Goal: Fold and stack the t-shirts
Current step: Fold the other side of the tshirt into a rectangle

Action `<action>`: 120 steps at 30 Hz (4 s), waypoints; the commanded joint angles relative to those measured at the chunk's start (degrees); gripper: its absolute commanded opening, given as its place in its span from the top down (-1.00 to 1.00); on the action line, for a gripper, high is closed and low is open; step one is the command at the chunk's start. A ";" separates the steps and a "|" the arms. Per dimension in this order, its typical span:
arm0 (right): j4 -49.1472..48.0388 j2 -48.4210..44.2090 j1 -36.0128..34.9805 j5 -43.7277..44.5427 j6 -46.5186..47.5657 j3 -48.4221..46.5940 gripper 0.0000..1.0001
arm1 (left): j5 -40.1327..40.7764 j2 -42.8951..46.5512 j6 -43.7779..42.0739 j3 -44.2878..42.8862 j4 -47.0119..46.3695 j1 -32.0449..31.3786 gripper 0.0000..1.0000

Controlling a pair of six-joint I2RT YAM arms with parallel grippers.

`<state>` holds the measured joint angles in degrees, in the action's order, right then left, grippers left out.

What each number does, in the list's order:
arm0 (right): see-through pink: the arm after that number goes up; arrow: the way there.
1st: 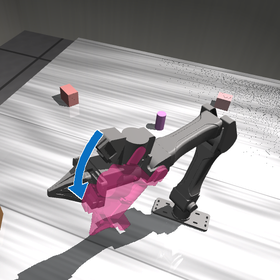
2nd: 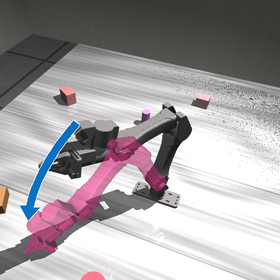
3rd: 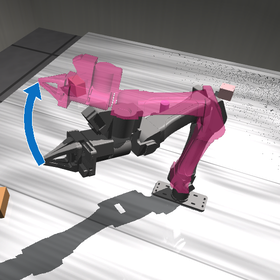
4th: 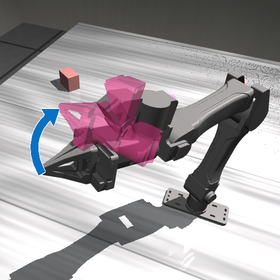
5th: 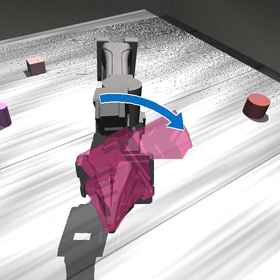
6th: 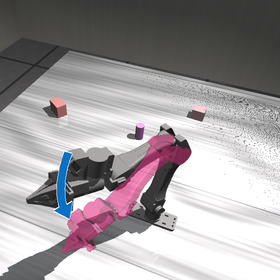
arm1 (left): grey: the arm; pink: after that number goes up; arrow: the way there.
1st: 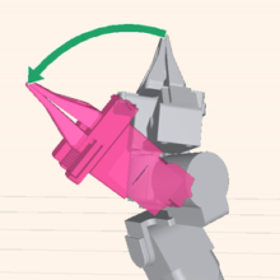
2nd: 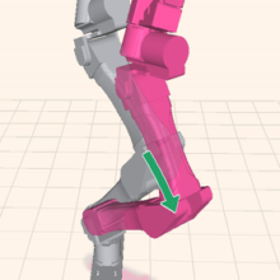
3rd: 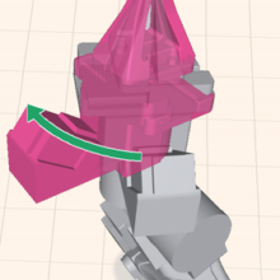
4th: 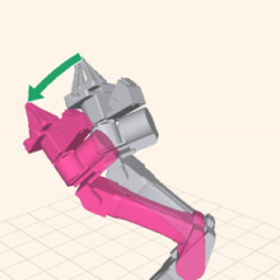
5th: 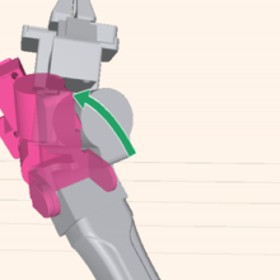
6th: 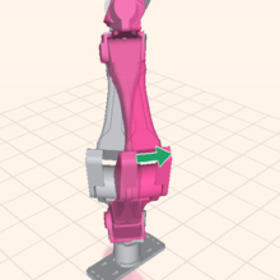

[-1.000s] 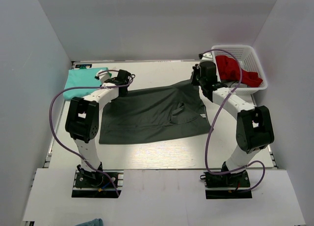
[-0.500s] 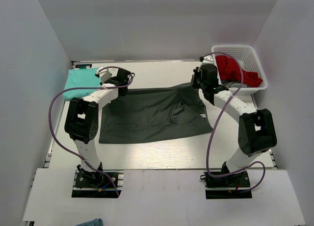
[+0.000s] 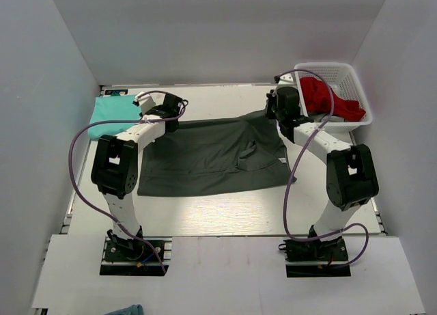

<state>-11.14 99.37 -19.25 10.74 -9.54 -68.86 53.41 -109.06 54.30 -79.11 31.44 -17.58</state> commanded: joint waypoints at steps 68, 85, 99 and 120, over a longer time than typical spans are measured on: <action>10.35 -35.22 -1.67 2.53 -14.80 35.90 -0.81 | -32.13 6.76 3.62 4.93 14.44 3.96 0.20; 14.02 -16.69 -1.67 1.31 -20.34 23.70 -0.08 | -28.53 15.10 1.24 10.12 14.00 4.49 1.00; 17.91 -20.80 -1.94 0.25 -19.11 26.32 0.33 | -28.53 17.29 1.24 12.57 14.53 4.49 1.00; 17.64 -17.73 -1.76 5.16 -17.19 20.62 1.00 | -25.47 15.63 -0.43 9.34 13.38 4.49 1.00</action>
<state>10.17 81.10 -21.12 12.12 -28.12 -43.88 24.73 -93.71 54.81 -66.98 45.43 -13.34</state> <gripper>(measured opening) 0.011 0.019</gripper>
